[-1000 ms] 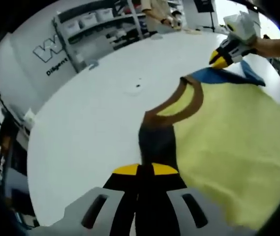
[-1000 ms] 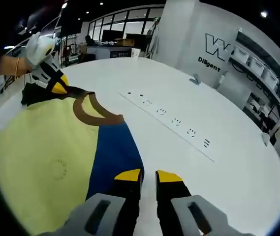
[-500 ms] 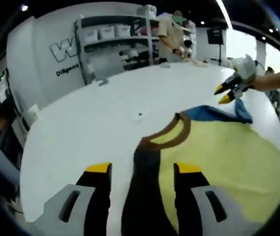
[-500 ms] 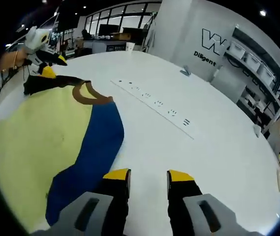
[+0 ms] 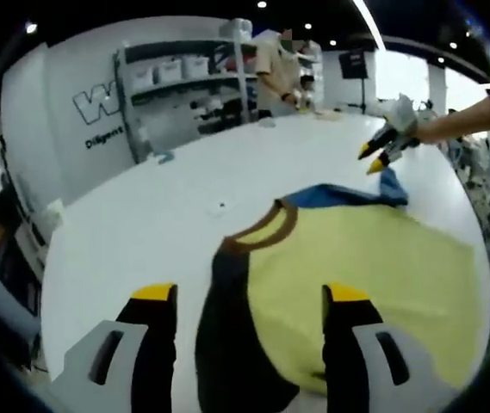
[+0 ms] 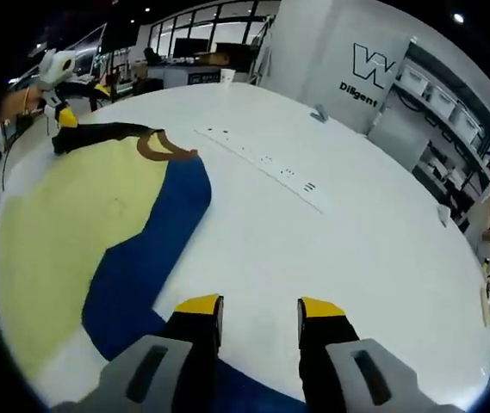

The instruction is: Fold the garment on the visible template until the final outline fits inside the template.

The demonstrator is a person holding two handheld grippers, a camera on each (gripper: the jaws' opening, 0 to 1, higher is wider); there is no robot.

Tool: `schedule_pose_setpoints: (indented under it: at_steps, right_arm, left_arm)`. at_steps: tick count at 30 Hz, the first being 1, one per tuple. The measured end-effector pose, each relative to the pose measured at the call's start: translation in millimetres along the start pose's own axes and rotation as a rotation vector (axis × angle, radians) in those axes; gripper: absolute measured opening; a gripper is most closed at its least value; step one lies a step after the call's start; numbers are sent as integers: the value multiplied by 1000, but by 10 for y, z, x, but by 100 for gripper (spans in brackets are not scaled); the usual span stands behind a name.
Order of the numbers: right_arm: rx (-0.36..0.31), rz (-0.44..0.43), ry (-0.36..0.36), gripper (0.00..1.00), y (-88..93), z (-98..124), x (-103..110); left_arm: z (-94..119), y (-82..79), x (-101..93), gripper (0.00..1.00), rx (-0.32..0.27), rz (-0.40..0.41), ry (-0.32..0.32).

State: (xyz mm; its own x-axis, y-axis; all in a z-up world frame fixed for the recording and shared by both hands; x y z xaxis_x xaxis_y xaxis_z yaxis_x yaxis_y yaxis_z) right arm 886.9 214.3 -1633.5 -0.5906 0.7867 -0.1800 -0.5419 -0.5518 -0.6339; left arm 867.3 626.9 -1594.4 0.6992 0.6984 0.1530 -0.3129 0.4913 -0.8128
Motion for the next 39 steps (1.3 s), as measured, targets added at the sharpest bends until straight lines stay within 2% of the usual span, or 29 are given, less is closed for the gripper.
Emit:
schedule_pose_setpoints:
  at_steps: [4,7,12,15,16,17,19,21,23,24,26,30,32,36,39]
  right_arm:
    - [25,-39,1,31,177,78,-89]
    - [45,-76,-5,29,316,173,-149]
    - [70,-137,30,29,532,354,-370]
    - [130,-106,61,28,693,529,-487]
    - [135,-124,71,28,764,578,-527]
    - [135,-135,73,28,786,595,-539]
    - [126,-215,74,28,847,655,-567]
    - [133,-218,74,28,911,709,-521]
    - [150,-239,67,27,978,688,-516]
    - [147,-249,69,26,980,688,-424]
    - [147,-267,69,24,1012,664,-383]
    - [173,-284,57,16,1076,606,-346]
    - [174,-282,71,18,1115,540,-351]
    - [163,-308,90,18,1106,533,-365]
    - [135,-414,70,13,1147,443,-363]
  left_arm:
    - [93,13,-55,64,-28,55,-2]
    - [161,10,-122,64,-25,64,-11]
    - [296,-27,-201,67,-41,69,-1]
    - [397,-11,-194,67,-43,89,-9]
    - [431,-6,-192,68,-49,92,-11]
    - [457,-11,-207,68,-51,94,-13]
    - [593,13,-242,69,-50,105,-23]
    - [637,62,-216,69,-44,116,-31]
    - [685,104,-222,68,-40,152,-28]
    - [749,147,-198,68,-58,191,-30]
    - [854,151,-309,66,-60,200,-46]
    - [967,222,-299,62,-54,200,-56]
    - [1095,254,-284,59,-56,220,-77]
    - [1166,263,-282,59,-60,222,-93]
    - [1265,274,-293,59,-68,243,-109]
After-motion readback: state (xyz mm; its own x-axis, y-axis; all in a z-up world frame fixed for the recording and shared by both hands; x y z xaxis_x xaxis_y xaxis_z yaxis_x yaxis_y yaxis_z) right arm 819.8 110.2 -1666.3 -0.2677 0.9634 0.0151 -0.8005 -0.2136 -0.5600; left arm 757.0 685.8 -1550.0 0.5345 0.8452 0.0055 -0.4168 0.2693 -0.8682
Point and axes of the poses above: the point that each gripper's makers call its tool centre point, and the gripper's own axes: z roughly backward along the fingers, x roughly to its left, y roughly out of its underside, the point moved 2 cm from there along z, roughly backward along the fingers, and after that the axes turned 3 degrees about -z, right-handed, at the moved point
